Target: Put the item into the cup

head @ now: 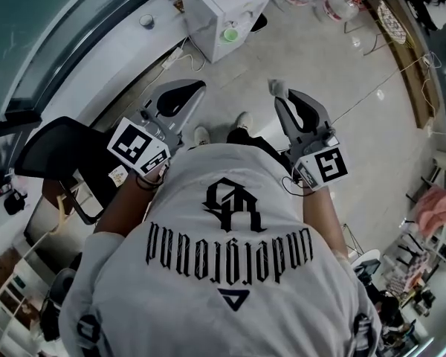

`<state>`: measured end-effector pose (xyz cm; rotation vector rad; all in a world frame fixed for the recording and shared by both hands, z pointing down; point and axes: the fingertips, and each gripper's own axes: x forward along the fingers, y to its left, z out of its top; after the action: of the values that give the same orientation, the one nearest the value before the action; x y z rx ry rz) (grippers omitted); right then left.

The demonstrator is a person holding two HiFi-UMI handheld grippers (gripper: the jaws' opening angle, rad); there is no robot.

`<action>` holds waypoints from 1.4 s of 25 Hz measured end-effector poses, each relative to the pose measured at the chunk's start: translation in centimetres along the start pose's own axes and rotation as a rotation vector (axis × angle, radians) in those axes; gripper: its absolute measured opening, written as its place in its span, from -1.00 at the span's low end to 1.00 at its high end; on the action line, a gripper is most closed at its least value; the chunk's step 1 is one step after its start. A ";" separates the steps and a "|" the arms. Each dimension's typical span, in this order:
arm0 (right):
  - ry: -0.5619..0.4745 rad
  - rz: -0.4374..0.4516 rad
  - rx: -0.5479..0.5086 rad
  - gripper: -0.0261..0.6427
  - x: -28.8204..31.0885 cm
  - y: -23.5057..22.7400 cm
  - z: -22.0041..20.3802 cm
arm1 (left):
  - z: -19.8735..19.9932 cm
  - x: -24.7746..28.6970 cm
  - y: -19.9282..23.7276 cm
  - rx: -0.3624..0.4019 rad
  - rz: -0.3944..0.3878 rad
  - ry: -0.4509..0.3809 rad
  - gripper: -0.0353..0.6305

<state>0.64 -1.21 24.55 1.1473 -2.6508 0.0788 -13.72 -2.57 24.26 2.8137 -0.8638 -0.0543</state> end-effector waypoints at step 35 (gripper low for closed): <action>0.029 0.231 0.119 -0.68 5.7 -17.6 -3.8 | -1.3 16.2 4.9 -0.034 0.238 0.069 -0.85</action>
<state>10.45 -16.81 28.79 0.8607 -2.7733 0.2969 -2.84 -15.34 26.84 2.6439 -1.1612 0.0625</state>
